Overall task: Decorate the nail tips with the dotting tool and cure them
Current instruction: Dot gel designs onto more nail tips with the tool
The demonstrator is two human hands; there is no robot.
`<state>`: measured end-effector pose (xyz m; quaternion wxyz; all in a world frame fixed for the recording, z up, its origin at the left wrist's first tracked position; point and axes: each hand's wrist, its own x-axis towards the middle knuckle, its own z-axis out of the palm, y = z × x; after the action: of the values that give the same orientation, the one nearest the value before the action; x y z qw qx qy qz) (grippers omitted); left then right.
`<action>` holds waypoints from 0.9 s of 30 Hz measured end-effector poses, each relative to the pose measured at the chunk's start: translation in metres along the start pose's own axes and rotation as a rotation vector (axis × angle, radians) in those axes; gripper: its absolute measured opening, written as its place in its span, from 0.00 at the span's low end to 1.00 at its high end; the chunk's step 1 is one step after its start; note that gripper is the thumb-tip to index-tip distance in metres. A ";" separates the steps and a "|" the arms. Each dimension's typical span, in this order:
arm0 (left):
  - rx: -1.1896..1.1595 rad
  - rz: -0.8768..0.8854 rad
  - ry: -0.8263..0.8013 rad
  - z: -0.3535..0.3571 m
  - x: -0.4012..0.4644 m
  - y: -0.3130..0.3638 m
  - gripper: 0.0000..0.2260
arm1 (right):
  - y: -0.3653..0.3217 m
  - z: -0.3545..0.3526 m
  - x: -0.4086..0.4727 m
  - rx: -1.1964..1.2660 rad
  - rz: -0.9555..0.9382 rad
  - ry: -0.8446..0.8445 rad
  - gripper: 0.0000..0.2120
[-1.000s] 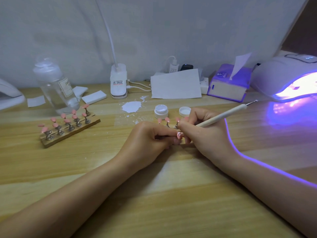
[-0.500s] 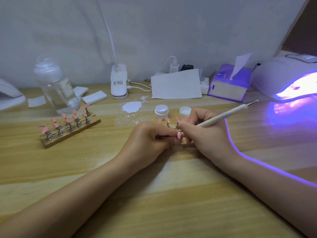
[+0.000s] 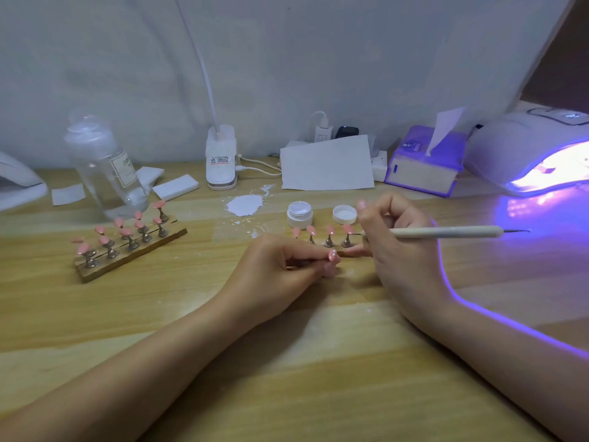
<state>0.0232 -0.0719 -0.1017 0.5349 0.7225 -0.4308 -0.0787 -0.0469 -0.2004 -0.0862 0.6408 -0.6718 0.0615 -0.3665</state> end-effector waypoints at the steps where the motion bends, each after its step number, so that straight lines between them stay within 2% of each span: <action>1: -0.006 -0.004 -0.005 0.000 0.000 0.000 0.06 | 0.000 0.000 0.000 0.014 0.006 -0.012 0.12; 9: -0.034 -0.007 -0.008 -0.002 0.000 0.002 0.09 | -0.003 -0.003 -0.007 0.114 0.041 -0.191 0.14; 17: -0.084 -0.016 -0.020 -0.002 0.000 0.002 0.12 | 0.000 0.000 -0.007 0.021 -0.003 -0.119 0.21; 27: -0.100 -0.033 -0.026 -0.002 0.001 0.001 0.13 | 0.003 0.001 -0.005 0.015 0.049 -0.132 0.20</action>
<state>0.0244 -0.0709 -0.1000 0.5636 0.7006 -0.4213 -0.1181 -0.0487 -0.1977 -0.0911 0.6571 -0.6881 0.0328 -0.3060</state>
